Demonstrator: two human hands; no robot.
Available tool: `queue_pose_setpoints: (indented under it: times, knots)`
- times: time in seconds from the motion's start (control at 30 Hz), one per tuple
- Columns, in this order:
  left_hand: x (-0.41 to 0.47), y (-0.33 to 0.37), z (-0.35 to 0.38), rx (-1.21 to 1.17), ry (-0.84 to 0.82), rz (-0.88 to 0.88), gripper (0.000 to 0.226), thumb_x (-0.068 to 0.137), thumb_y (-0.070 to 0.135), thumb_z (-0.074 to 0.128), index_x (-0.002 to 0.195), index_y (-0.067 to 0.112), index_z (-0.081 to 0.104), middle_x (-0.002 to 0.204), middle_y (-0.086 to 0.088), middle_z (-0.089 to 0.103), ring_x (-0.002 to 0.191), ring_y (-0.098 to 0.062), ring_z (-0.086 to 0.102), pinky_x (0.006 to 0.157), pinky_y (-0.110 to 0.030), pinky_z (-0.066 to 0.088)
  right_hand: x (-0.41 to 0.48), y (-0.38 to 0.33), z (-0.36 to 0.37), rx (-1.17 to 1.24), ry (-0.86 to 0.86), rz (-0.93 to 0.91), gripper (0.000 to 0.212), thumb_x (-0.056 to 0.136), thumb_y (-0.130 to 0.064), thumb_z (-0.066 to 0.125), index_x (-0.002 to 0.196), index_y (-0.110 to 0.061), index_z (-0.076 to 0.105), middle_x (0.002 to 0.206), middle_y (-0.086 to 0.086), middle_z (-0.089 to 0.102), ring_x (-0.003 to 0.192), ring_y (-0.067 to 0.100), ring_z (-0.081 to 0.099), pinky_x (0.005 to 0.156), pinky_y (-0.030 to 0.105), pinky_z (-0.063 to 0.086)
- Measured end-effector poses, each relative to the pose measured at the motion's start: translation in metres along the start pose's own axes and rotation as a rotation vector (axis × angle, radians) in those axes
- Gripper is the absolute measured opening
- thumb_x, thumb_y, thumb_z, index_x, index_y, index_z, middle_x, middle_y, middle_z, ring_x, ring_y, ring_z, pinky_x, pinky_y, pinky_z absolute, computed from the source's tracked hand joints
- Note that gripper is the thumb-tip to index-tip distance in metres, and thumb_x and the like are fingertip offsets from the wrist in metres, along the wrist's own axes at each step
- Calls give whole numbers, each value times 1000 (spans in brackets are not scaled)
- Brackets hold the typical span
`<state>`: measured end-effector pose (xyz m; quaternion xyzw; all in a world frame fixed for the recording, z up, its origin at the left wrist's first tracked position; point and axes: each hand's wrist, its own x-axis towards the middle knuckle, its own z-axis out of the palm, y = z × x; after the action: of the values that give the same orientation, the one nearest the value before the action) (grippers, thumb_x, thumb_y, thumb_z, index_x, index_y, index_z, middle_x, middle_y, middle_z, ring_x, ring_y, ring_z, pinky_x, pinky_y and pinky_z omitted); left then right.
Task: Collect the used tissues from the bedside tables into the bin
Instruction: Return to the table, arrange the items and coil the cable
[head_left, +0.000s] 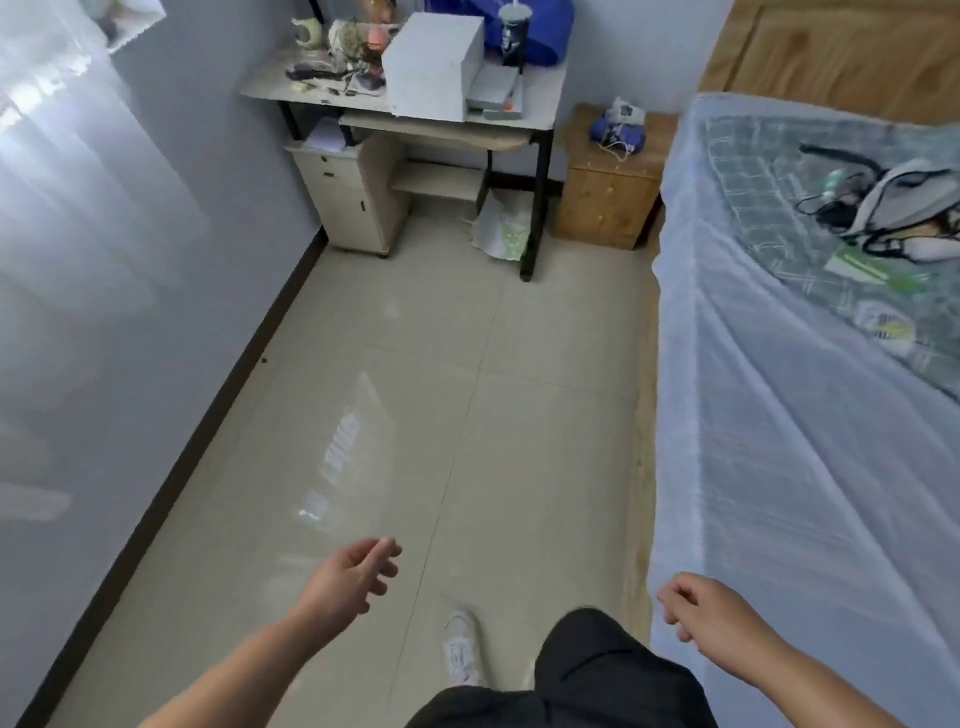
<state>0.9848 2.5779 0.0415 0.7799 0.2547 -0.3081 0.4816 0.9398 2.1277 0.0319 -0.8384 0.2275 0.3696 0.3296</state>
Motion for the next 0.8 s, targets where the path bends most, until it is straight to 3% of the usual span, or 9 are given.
queue_pose_setpoints:
  times: [0.23, 0.33, 0.57, 0.8]
  knots:
    - [104, 177, 18, 115, -103, 153, 27, 109, 34, 54, 106, 19, 76, 103, -8, 77, 81, -19, 67, 69, -33, 50, 61, 32, -29, 269, 63, 228, 26, 97, -31, 59, 82, -18, 75, 74, -2, 76, 54, 9, 65, 52, 25, 45]
    - [138, 237, 38, 133, -121, 176, 28, 109, 35, 53, 108, 18, 76, 103, -7, 77, 82, -19, 67, 71, -33, 51, 106, 19, -59, 302, 63, 244, 24, 97, -32, 59, 82, -20, 74, 77, -3, 77, 55, 9, 67, 50, 21, 44]
    - [208, 308, 46, 177, -98, 127, 29, 108, 39, 53, 103, 25, 78, 97, -1, 79, 82, -18, 71, 67, -30, 55, 209, -96, -195, 196, 13, 90, 24, 98, -27, 50, 88, -17, 69, 91, -1, 75, 72, 13, 68, 61, 27, 48]
    - [291, 353, 33, 180, -60, -19, 30, 106, 37, 58, 95, 22, 81, 89, -4, 81, 74, -21, 71, 62, -34, 52, 303, -228, -318, 234, 96, -102, 22, 97, -34, 53, 85, -25, 69, 89, -6, 74, 78, 15, 71, 65, 33, 53]
